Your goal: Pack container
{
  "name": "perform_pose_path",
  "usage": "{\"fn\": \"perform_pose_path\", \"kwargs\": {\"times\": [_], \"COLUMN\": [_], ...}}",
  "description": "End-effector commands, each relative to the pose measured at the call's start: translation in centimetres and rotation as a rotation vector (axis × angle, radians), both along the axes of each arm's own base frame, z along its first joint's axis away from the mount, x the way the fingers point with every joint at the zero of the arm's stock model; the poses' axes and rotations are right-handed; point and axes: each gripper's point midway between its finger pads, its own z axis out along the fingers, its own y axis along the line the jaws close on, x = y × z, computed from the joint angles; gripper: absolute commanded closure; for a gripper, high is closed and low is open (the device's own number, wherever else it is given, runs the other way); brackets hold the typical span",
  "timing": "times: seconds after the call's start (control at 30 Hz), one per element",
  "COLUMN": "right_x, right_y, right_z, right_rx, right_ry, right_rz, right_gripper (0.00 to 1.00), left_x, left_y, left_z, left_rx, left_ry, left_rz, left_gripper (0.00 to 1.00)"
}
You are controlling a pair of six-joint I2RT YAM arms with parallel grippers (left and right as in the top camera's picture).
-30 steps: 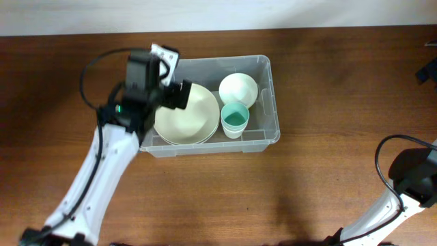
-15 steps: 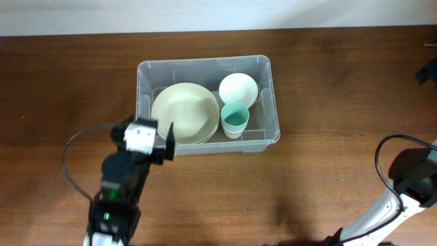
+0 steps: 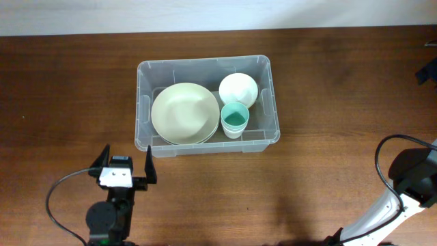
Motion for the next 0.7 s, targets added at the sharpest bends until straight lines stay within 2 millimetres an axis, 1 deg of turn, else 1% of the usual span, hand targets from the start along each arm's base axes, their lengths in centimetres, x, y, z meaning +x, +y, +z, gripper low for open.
{"fn": "perform_pose_path", "kwargs": {"times": [0.0, 0.2, 0.33, 0.67], "right_x": [-0.2, -0.2, -0.2, -0.2], "right_y": [0.0, 0.0, 0.0, 0.0], "right_z": [0.1, 0.0, 0.1, 0.1], "right_rx": [-0.007, -0.007, -0.007, -0.007], "right_ry": [0.007, 0.008, 0.007, 0.007], "right_rz": [-0.006, -0.006, -0.006, -0.006], "right_gripper": [0.01, 0.01, 0.01, 0.01], "left_x": [-0.6, -1.5, -1.6, -1.6], "left_y": [0.1, 1.0, 1.6, 1.6], "left_z": [-0.8, -1.5, -2.6, -2.6], "left_rx": [-0.013, -0.013, -0.015, -0.015], "left_ry": [-0.033, -0.016, 0.029, 0.028], "left_rz": [-0.001, 0.036, 0.059, 0.059], "left_gripper": [0.00, 0.01, 0.01, 0.01]}}
